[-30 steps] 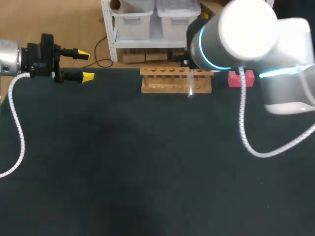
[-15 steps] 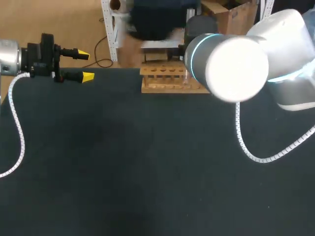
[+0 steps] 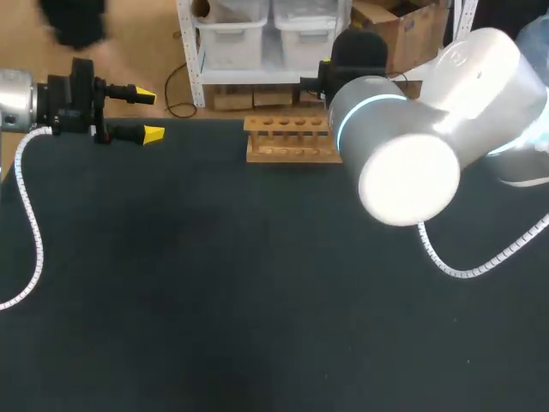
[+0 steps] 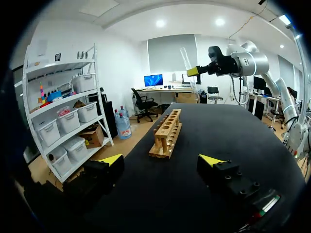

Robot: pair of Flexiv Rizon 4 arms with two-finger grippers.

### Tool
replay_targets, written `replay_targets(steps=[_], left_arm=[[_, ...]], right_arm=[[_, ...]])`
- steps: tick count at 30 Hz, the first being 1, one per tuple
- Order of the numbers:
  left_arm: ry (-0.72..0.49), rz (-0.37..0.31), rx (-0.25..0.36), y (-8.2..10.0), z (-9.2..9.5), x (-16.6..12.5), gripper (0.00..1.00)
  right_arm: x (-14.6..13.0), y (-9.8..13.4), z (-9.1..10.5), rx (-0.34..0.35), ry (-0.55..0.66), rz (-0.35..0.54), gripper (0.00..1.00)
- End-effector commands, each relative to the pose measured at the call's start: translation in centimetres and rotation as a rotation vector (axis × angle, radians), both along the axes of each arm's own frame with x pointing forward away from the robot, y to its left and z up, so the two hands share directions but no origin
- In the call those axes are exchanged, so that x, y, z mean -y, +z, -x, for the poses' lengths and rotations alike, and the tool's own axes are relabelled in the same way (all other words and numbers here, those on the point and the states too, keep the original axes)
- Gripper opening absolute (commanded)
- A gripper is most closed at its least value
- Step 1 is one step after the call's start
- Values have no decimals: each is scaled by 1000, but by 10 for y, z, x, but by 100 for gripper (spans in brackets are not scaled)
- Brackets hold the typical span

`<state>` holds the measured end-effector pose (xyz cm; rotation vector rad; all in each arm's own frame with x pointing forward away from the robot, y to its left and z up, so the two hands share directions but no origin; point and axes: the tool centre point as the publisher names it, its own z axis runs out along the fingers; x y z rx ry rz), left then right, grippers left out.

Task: Grasp the test tube, adjust it, and insert it.

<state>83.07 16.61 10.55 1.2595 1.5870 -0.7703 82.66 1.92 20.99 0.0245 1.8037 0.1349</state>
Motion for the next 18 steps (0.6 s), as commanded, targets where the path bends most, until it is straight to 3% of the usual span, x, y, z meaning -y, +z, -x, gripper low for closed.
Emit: replay_targets(steps=[1, 6, 18], left_arm=[[2, 1, 3, -1, 1, 0, 100], [2, 1, 3, -1, 1, 0, 100], [2, 1, 3, -1, 1, 0, 100]], right_arm=[[-5, -8, -15, 48, -16, 8, 0], [-4, -12, -26, 82, -17, 13, 0], [1, -29, -46, 81, -18, 4, 0]])
